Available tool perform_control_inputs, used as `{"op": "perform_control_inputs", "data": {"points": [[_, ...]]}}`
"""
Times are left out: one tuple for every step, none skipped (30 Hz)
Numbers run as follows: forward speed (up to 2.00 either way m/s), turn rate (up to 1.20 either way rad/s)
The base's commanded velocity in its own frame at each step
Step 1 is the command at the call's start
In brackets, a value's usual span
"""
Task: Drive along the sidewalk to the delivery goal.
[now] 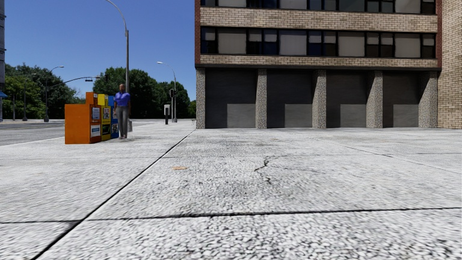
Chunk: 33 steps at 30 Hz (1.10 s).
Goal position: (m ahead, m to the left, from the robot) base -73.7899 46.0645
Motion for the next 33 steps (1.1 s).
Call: {"op": "perform_control_inputs", "data": {"points": [[0.00, 0.00], [0.00, 0.00], [0.00, 0.00], [0.00, 0.00], [0.00, 0.00], [0.00, 0.00], [0.00, 0.00], [0.00, 0.00], [0.00, 0.00], [0.00, 0.00], [0.00, 0.00], [0.00, 0.00], [0.00, 0.00], [0.00, 0.00], [0.00, 0.00], [0.00, 0.00], [0.00, 0.00], [0.00, 0.00], [0.00, 0.00], [0.00, 0.00], [0.00, 0.00], [0.00, 0.00], [0.00, 0.00], [0.00, 0.00], [0.00, 0.00], [0.00, 0.00], [0.00, 0.00], [0.00, 0.00], [0.00, 0.00], [0.00, 0.00], [0.00, -0.17], [0.00, -0.28], [0.00, -0.28]]}}
